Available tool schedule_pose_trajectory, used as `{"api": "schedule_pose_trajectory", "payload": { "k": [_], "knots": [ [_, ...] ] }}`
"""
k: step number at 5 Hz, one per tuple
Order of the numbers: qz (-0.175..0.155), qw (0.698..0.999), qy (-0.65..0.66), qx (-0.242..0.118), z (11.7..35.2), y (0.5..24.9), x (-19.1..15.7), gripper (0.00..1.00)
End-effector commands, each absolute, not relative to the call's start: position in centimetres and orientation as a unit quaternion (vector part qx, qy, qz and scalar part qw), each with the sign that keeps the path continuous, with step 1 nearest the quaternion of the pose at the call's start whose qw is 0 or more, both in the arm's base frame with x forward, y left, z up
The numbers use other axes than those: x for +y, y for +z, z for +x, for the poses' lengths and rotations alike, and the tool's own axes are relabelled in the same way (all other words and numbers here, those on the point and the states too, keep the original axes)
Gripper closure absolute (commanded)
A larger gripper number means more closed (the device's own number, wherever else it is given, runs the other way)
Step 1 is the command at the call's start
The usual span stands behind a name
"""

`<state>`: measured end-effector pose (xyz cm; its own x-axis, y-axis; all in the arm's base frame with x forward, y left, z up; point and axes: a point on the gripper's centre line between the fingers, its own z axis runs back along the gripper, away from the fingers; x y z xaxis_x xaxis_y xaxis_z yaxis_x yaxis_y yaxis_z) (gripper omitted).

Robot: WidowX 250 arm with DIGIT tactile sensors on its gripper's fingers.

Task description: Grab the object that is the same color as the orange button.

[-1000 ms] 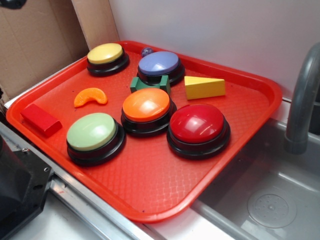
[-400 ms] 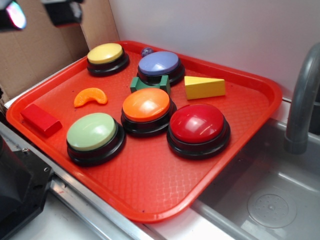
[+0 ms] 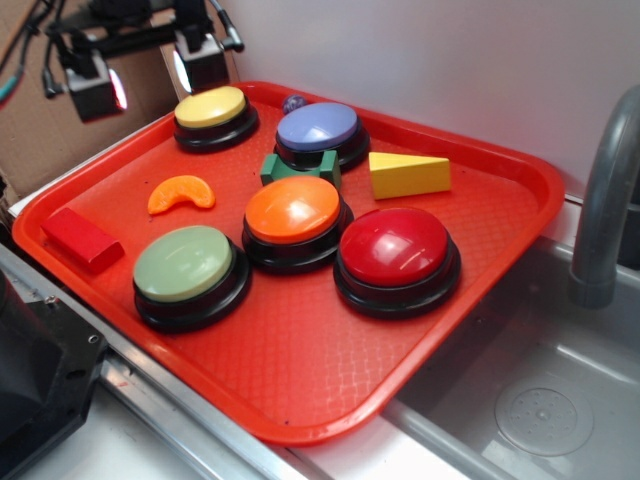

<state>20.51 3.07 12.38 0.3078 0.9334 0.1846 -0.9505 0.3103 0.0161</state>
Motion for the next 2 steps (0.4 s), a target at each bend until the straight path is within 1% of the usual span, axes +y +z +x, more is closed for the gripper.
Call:
{"api": "schedule_pose_trajectory", "payload": {
  "k": [1,2],
  "knots": [
    [0.083,0.692,0.713,-0.076,21.8,7.1,7.6,0.00],
    [0.081,0.661,0.743,-0.076,22.2,5.1,9.1,0.00]
  ]
}}
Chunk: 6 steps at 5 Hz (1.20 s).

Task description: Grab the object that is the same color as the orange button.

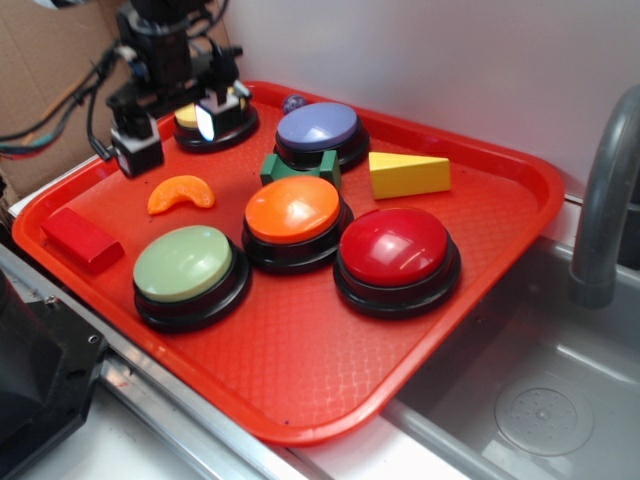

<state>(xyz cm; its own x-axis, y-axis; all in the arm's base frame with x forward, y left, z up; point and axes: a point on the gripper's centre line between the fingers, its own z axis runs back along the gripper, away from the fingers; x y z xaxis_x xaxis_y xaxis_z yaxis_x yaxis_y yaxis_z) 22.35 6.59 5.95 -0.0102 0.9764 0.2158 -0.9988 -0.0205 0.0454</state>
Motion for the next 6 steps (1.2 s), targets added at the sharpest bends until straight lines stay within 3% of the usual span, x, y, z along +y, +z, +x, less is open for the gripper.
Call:
{"api": "schedule_pose_trajectory", "payload": {
  "k": [1,2,4,5,6],
  "knots": [
    [0.073,0.665,0.739,-0.074,22.6,3.6,9.3,0.00],
    [0.055,0.669,0.739,-0.060,22.4,2.0,9.4,0.00],
    [0.034,0.681,0.730,-0.052,22.0,1.2,8.6,0.00],
    [0.031,0.680,0.731,-0.049,21.8,1.0,8.7,0.56],
    [0.033,0.679,0.732,-0.051,21.7,0.9,8.7,1.00]
  ]
}}
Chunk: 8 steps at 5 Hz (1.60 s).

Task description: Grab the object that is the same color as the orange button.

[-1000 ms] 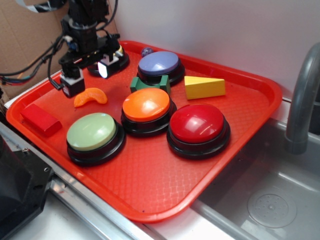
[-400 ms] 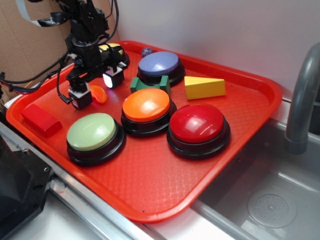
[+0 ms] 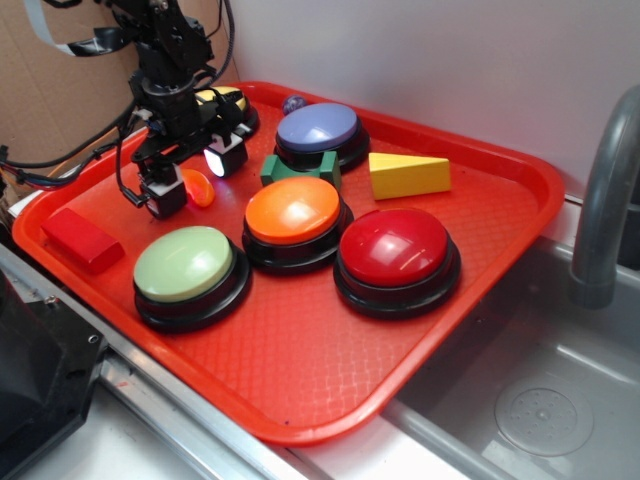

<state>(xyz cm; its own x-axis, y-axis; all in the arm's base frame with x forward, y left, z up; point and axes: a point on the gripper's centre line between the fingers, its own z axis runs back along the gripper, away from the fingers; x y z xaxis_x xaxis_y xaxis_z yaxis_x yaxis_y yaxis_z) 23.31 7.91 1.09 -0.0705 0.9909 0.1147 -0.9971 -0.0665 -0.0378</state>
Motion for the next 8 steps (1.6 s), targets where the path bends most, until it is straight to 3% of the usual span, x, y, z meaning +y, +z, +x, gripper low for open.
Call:
{"api": "schedule_pose_trajectory", "payload": {
  "k": [1,3,4,5,6,8],
  "knots": [
    [0.030,0.680,0.731,-0.051,21.5,0.8,8.8,1.00],
    [0.026,0.691,0.720,-0.050,21.5,1.0,9.3,1.00],
    [0.026,0.704,0.707,-0.061,21.7,2.3,9.5,1.00],
    [0.016,0.754,0.652,-0.077,22.3,5.9,10.0,1.00],
    [0.018,0.789,0.610,-0.076,22.6,7.5,9.6,1.00],
    [0.026,0.918,0.396,-0.013,23.8,13.3,7.9,1.00]
  ]
}}
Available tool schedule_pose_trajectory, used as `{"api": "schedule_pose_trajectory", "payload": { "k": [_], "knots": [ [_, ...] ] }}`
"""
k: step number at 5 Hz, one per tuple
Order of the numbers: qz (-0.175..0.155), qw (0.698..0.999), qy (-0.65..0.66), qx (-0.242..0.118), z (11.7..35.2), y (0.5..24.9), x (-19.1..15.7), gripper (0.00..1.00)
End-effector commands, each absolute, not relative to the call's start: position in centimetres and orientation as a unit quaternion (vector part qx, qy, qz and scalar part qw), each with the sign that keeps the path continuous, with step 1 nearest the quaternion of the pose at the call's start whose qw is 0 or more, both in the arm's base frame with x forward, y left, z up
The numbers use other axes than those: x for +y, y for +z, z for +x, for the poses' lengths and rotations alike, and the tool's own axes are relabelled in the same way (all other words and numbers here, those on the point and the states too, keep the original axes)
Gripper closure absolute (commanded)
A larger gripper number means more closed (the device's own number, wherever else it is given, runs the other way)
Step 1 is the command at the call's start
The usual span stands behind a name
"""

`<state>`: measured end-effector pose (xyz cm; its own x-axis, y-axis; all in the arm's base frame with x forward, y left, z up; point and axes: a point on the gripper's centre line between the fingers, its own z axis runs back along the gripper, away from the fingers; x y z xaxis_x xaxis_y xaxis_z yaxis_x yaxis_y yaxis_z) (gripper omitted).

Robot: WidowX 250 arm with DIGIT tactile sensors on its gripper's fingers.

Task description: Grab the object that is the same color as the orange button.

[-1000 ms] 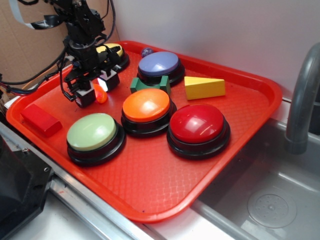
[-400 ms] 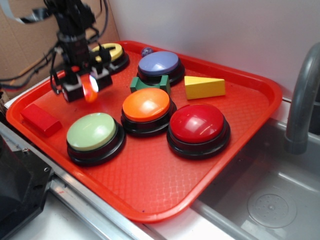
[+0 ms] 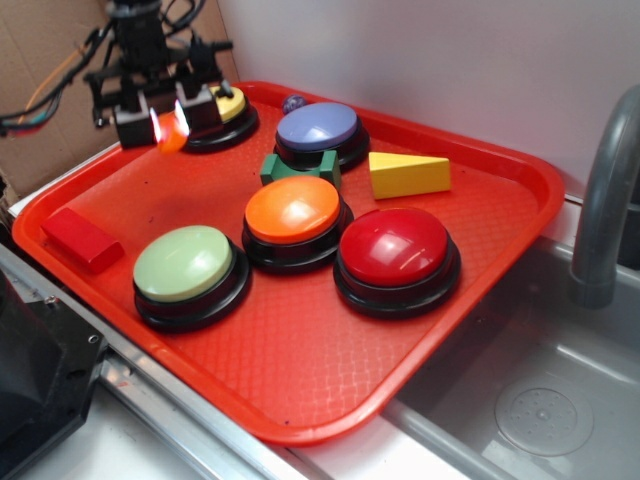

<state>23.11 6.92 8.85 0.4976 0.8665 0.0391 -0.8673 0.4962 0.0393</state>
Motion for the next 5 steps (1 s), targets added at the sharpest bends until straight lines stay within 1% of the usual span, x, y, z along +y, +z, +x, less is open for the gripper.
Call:
{"api": "schedule_pose_trajectory", "payload": {
  "k": [1,2,3,4,5],
  "knots": [
    [0.051,0.959,0.277,-0.022,23.7,14.9,6.5,1.00],
    [0.032,0.987,0.155,-0.003,23.1,16.4,4.8,1.00],
    [0.023,0.995,0.095,-0.035,22.2,17.3,4.3,1.00],
    [0.001,0.996,0.086,-0.038,21.9,17.4,4.3,1.00],
    [0.053,0.990,0.104,-0.085,21.5,17.0,4.3,1.00]
  ]
}}
